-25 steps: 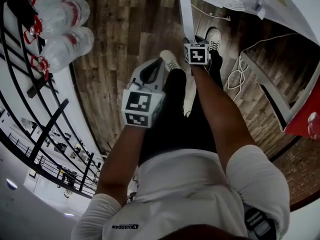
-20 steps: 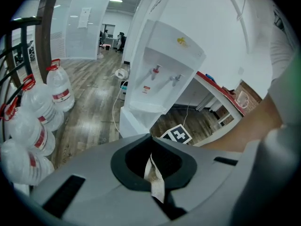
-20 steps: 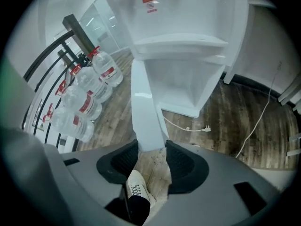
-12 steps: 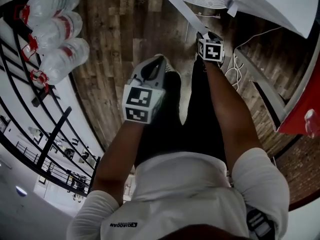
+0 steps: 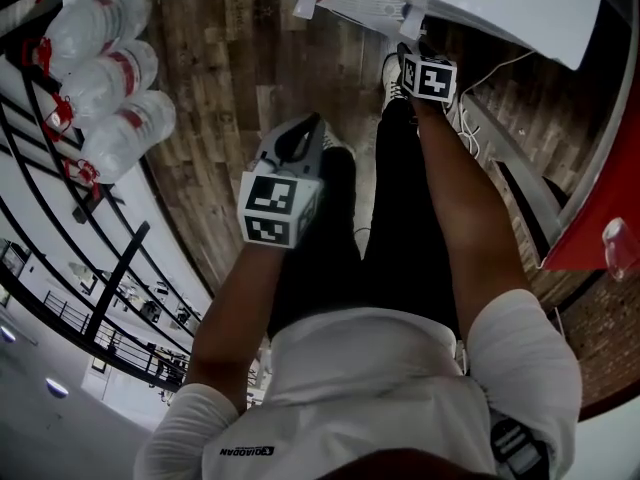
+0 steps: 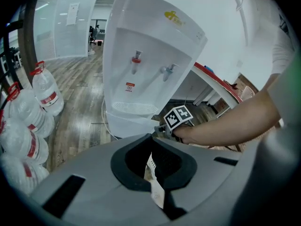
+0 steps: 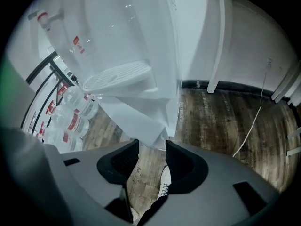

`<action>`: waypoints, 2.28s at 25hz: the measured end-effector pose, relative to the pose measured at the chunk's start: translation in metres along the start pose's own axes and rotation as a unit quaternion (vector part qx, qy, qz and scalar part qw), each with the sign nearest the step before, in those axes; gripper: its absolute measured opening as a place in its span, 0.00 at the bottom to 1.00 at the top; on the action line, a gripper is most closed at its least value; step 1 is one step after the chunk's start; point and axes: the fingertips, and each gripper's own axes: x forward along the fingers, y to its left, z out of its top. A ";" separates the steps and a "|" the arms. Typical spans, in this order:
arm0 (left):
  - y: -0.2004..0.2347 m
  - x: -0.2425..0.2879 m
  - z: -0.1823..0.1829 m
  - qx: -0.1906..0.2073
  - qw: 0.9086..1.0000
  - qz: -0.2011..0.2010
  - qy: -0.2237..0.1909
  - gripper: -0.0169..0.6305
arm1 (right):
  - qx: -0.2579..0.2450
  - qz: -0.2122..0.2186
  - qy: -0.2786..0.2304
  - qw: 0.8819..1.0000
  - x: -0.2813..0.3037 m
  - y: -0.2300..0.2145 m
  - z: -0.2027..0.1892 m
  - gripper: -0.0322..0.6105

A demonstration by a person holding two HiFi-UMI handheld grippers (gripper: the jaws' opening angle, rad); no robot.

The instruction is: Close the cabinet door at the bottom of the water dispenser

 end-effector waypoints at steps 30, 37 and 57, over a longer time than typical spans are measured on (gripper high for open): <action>-0.008 0.007 0.007 -0.010 1.000 0.015 -0.003 0.02 | -0.114 -0.028 -0.044 0.992 0.007 -0.027 0.072 0.26; -0.014 0.000 0.011 0.002 1.000 0.014 -0.013 0.02 | -0.119 -0.031 -0.040 0.992 -0.008 -0.027 0.055 0.26; -0.031 -0.104 0.069 0.049 0.993 -0.037 -0.098 0.02 | -0.003 0.107 -0.147 0.983 -0.225 0.087 0.059 0.09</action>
